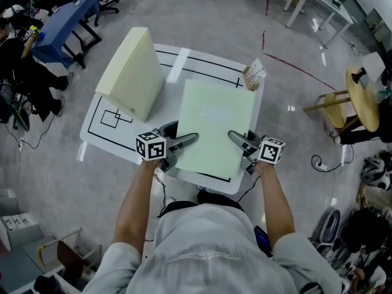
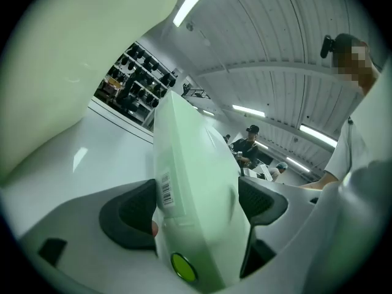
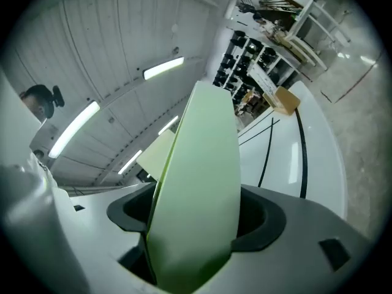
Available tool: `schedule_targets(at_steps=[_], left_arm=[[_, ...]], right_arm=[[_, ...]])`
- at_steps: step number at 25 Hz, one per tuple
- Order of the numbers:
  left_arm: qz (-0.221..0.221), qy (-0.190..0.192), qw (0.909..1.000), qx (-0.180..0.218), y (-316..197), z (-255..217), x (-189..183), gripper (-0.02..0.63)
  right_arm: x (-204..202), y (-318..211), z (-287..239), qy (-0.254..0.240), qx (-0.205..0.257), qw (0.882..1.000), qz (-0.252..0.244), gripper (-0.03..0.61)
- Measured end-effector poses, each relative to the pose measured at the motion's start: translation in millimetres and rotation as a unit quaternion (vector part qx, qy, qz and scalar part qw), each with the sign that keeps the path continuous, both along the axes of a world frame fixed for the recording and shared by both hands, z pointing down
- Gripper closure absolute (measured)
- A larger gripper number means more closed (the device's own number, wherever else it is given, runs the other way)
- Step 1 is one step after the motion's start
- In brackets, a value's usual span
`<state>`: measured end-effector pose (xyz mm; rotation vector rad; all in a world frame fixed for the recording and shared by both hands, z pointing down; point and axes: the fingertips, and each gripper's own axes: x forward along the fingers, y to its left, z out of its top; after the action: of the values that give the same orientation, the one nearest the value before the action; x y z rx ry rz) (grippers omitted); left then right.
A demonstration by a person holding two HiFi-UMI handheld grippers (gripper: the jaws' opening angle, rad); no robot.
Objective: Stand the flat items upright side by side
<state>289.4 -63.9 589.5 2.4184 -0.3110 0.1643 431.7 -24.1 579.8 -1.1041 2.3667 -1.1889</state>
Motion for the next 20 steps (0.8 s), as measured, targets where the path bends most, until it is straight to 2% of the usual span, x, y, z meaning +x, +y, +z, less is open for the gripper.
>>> schedule_targets(at_steps=[2,7,10,13,20], left_arm=[[0.007,0.001,0.9999,-0.011,-0.8,3.0,-0.2,0.199],[0.051,0.015,0.9983,-0.026,5.9,2.9,5.1,0.196],[0.089,0.038,0.9943,-0.045,16.4,0.1,9.2,0.196],[0.137,0.041,0.9886,-0.048,32.9,-3.4,14.9,0.198],[0.135,0.046,0.9893,-0.029,37.2,-6.4,7.4,0.226]], right_arm=[[-3.6,0.4,-3.8,0.030,0.019,0.999,-0.019,0.193],[-9.4,7.5,-8.1,0.067,0.049,0.994,-0.073,0.193],[-13.8,11.4,-10.6,0.082,0.069,0.988,-0.106,0.193],[-17.3,12.8,-15.7,0.095,0.083,0.983,-0.136,0.192],[-22.9,9.9,-20.9,0.105,0.089,0.978,-0.157,0.192]])
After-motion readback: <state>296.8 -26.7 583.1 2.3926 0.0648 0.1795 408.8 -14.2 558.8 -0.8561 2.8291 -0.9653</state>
